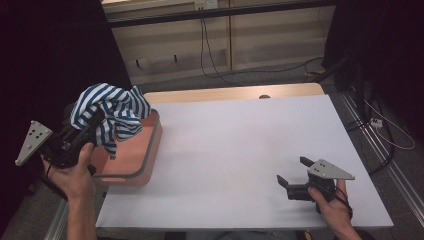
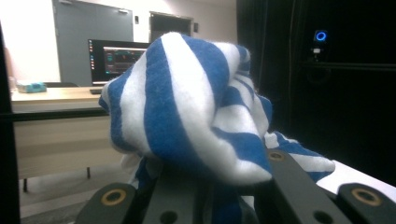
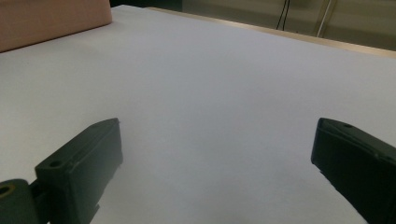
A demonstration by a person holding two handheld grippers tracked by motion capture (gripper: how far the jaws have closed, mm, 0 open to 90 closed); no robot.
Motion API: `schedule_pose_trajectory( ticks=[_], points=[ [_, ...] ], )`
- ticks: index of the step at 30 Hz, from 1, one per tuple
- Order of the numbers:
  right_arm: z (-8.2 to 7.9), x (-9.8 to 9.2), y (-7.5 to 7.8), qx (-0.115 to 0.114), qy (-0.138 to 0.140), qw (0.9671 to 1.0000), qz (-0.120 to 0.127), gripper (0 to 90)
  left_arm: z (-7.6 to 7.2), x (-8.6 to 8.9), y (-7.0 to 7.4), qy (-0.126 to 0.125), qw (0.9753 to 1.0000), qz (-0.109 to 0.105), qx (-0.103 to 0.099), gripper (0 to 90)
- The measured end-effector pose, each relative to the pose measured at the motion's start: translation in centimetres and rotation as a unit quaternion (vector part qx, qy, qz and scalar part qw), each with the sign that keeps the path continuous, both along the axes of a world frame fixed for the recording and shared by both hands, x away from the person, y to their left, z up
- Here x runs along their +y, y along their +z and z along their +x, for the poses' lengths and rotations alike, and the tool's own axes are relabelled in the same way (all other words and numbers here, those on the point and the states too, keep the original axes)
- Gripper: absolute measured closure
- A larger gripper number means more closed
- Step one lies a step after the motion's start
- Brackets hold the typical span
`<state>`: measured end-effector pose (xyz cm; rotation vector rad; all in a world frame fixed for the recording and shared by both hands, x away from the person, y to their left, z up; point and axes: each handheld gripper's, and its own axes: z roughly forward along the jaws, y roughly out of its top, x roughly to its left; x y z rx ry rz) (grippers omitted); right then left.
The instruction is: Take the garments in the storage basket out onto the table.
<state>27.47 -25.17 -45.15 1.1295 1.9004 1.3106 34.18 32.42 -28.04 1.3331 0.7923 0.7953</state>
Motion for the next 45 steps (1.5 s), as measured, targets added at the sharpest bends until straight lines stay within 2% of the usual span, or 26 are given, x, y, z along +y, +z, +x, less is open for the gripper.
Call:
schedule_pose_trajectory(
  ticks=[13, 29, 40, 45],
  points=[
    [0.0, 0.0, 0.0, 0.001, 0.000, 1.0000, -0.001, 1.6, 0.8, -3.0, -0.5, -0.039, 0.9987, 0.025, 0.020, 82.6],
    [0.4, 0.2, -0.1, 0.003, 0.005, 1.0000, -0.002, 1.6, 1.8, -5.8, -0.1, -0.069, 0.9965, 0.034, 0.032, 82.6],
    [0.4, 0.1, -0.1, 0.002, 0.005, 1.0000, -0.001, 1.6, 2.7, -9.0, 0.0, -0.103, 0.9930, 0.043, 0.038, 82.6],
    [0.5, 0.2, 0.0, 0.002, 0.006, 1.0000, -0.001, 1.6, 3.0, -9.9, 0.2, -0.113, 0.9919, 0.037, 0.045, 82.6]
  ],
)
